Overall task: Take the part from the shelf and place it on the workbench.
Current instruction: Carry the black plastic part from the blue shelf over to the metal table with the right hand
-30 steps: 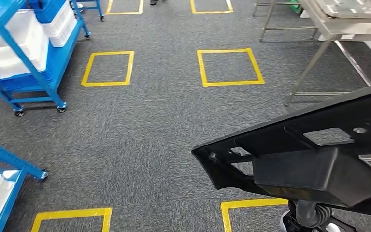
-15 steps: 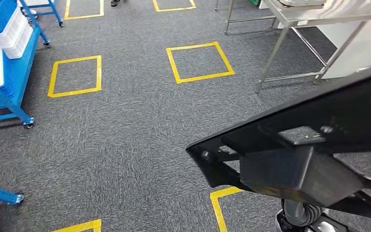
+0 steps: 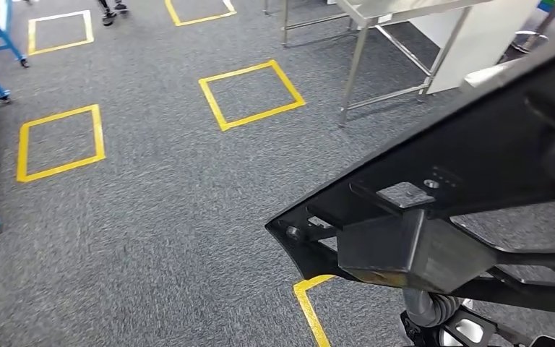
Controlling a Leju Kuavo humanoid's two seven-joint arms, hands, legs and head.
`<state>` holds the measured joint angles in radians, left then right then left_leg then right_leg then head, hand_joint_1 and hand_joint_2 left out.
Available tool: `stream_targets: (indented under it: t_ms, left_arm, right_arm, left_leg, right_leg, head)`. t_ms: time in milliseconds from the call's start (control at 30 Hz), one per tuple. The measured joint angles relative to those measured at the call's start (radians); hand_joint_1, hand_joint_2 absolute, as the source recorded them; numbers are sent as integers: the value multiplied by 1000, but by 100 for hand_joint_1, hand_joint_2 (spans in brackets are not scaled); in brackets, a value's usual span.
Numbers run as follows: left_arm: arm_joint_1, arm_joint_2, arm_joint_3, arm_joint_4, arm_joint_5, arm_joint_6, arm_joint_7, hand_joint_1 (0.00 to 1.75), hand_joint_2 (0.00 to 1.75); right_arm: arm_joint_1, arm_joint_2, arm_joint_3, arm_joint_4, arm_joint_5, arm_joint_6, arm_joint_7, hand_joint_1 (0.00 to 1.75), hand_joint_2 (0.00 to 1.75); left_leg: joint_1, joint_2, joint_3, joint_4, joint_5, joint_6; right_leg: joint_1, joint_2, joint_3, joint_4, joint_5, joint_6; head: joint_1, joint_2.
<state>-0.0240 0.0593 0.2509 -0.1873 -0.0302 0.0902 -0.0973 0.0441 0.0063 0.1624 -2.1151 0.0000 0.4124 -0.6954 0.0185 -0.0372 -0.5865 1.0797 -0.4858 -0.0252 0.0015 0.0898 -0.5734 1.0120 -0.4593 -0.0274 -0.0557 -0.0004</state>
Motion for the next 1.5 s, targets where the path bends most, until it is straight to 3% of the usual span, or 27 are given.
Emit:
stream_targets:
  t_ms: [67, 133, 200, 267, 333, 367, 400, 433, 500, 567, 633, 667, 733, 800, 867, 900, 967, 1033, 1100, 1167, 1233, 1300, 1367, 1400, 1433, 1467, 1500]
  left_arm:
    - [-2, 0, 0, 0, -6, 0, 3, 0, 175]
    - [-7, -1, -1, 0, -10, 0, 6, 0, 175]
    - [-11, -3, -2, 0, -13, 0, 8, 0, 175]
    - [-9, -3, -2, 0, -14, 1, 10, 0, 175]
    - [-4, -3, -1, 0, -14, 1, 10, 0, 175]
    - [-4, -3, -1, 0, -14, 1, 10, 0, 175]
    - [-4, -3, -1, 0, -14, 2, 10, 0, 175]
    - [-5, -3, -1, 0, -14, 3, 10, 0, 175]
    - [-7, -4, -1, 0, -13, 4, 11, 0, 175]
    - [-7, -5, -1, 0, -11, 7, 13, 0, 175]
    - [-9, -6, 0, 0, -10, 9, 16, 0, 175]
    - [-11, -7, 0, 0, -9, 9, 16, 0, 175]
    - [-12, -9, 0, 0, -9, 9, 15, 0, 175]
    - [-8, -10, 2, 0, -8, 10, 14, 0, 175]
    - [-2, -10, 4, 0, -9, 11, 14, 0, 175]
    - [0, -10, 5, 0, -10, 11, 14, 0, 175]
    - [2, -10, 7, 0, -12, 11, 13, 0, 175]
    - [2, -9, 8, 0, -16, 10, 11, 0, 175]
    - [0, -9, 8, 0, -20, 10, 8, 0, 175]
    - [-4, -9, 8, 0, -24, 9, 5, 0, 175]
    - [-5, -9, 8, 0, -26, 8, 3, 0, 175]
    - [-2, -8, 8, 0, -27, 7, 0, 0, 175]
    - [1, -8, 9, 0, -28, 7, -2, 0, 175]
    - [1, -7, 9, 0, -28, 7, -2, 0, 175]
    - [0, -7, 9, 0, -28, 6, -2, 0, 175]
    - [-1, -7, 9, 0, -28, 6, -2, 0, 175]
    - [-1, -7, 10, 0, -28, 5, -2, 0, 175]
  right_arm:
    - [-2, -4, 10, 8, 3, -8, 0, 175, 175]
    - [-2, -11, 19, 15, 5, -14, 0, 175, 175]
    - [-4, -21, 28, 25, 5, -20, 0, 175, 175]
    - [-13, -30, 40, 43, -2, -22, 0, 175, 175]
    - [-19, -35, 49, 66, -9, -21, 0, 175, 175]
    - [-22, -36, 51, 77, -11, -21, 0, 175, 175]
    - [-25, -37, 53, 88, -13, -20, 0, 175, 175]
    - [-30, -37, 54, 97, -14, -20, 0, 175, 175]
    - [-42, -38, 56, 111, -16, -19, 0, 175, 175]
    - [-55, -38, 61, 123, -15, -19, 0, 175, 175]
    - [-63, -38, 66, 135, -14, -19, 0, 175, 175]
    - [-65, -37, 68, 140, -14, -19, 0, 175, 175]
    - [-73, -37, 72, 150, -13, -19, 0, 175, 175]
    - [-82, -37, 76, 161, -15, -18, 0, 175, 175]
    - [-85, -36, 78, 172, -19, -18, 0, 175, 175]
    - [-85, -37, 78, 176, -21, -18, 0, 175, 175]
    - [-87, -37, 78, 183, -25, -18, 0, 175, 175]
    - [-91, -37, 78, 188, -27, -18, 0, 175, 175]
    - [-93, -37, 79, 190, -27, -19, 0, 175, 175]
    - [-92, -38, 79, 191, -27, -19, 0, 175, 175]
    - [-93, -40, 79, 190, -27, -20, 0, 175, 175]
    - [-93, -41, 79, 191, -27, -20, 0, 175, 175]
    - [-92, -41, 79, 193, -27, -20, 0, 175, 175]
    - [-91, -41, 79, 194, -27, -20, 0, 175, 175]
    - [-91, -42, 79, 195, -28, -20, 0, 175, 175]
    - [-91, -42, 79, 196, -28, -20, 0, 175, 175]
    - [-92, -42, 79, 196, -28, -20, 0, 175, 175]
  left_leg:
    - [1, -26, 25, -60, 14, 6]
    - [-2, -11, 28, -65, 14, 19]
    - [-2, 11, 31, -74, 20, 34]
    - [-4, 36, 32, -79, 23, 44]
    - [-7, 60, 30, -78, 21, 48]
    - [-8, 73, 30, -78, 20, 48]
    - [-8, 85, 31, -78, 19, 47]
    - [-9, 96, 32, -77, 18, 46]
    - [-11, 116, 38, -77, 13, 40]
    - [-15, 134, 42, -76, 8, 31]
    - [-17, 156, 47, -78, 5, 20]
    - [-15, 155, 49, -75, 1, 15]
    - [-10, 114, 33, -29, -32, 6]
    - [-6, 61, -25, 97, -96, 1]
    - [-6, 47, -81, 205, -130, -3]
    - [-5, 46, -86, 207, -116, -3]
    - [-3, 29, -44, 101, -42, -2]
    - [0, -17, 9, -23, 8, 2]
    - [-2, -39, 27, -64, 12, 11]
    - [-2, -17, 29, -70, 16, 23]
    - [0, 9, 33, -78, 21, 37]
    - [-2, 36, 34, -82, 21, 47]
    - [-4, 63, 34, -82, 18, 49]
    - [-4, 77, 35, -81, 16, 48]
    - [-4, 89, 38, -81, 14, 46]
    - [-4, 101, 41, -81, 11, 43]
    - [-6, 111, 46, -81, 7, 40]
  right_leg:
    - [-2, 22, -7, 6, -1, 11]
    - [-5, 39, -13, 6, 2, 24]
    - [-4, 8, -27, 30, -15, 33]
    - [-5, -51, -74, 129, -71, 40]
    - [-8, -76, -136, 254, -122, 44]
    - [-10, -81, -149, 281, -123, 46]
    - [-10, -84, -144, 270, -107, 45]
    - [-10, -91, -117, 221, -76, 44]
    - [-3, -134, -43, 80, -20, 35]
    - [8, -162, -7, 6, -5, 25]
    - [11, -142, -9, -2, -4, 16]
    - [9, -131, -7, -6, -1, 12]
    - [2, -109, -2, -15, 6, 1]
    - [-1, -86, -2, -18, 9, -6]
    - [0, -58, -2, -16, 9, -7]
    - [0, -44, -1, -15, 9, -7]
    - [-1, -16, 0, -9, 6, -4]
    - [0, 7, -5, -1, 3, 5]
    - [-3, 27, -13, 4, 4, 16]
    - [-6, 40, -18, 4, 6, 28]
    - [-4, -1, -38, 43, -20, 38]
    - [-4, -60, -95, 159, -81, 46]
    - [-10, -78, -155, 274, -120, 53]
    - [-13, -82, -162, 286, -113, 55]
    - [-14, -88, -149, 257, -89, 56]
    - [-15, -99, -116, 195, -54, 55]
    - [-13, -126, -77, 120, -24, 52]
  head:
    - [0, 0]
    - [0, 0]
    - [0, 0]
    - [0, 0]
    - [0, 0]
    - [0, 0]
    - [0, 0]
    - [0, 0]
    - [0, 0]
    - [0, 0]
    - [0, 0]
    - [0, 0]
    - [0, 0]
    - [0, 0]
    - [0, 0]
    - [0, 0]
    - [0, 0]
    - [0, 0]
    - [0, 0]
    - [0, 0]
    - [0, 0]
    - [0, 0]
    - [0, 0]
    - [0, 0]
    - [0, 0]
    - [0, 0]
    - [0, 0]
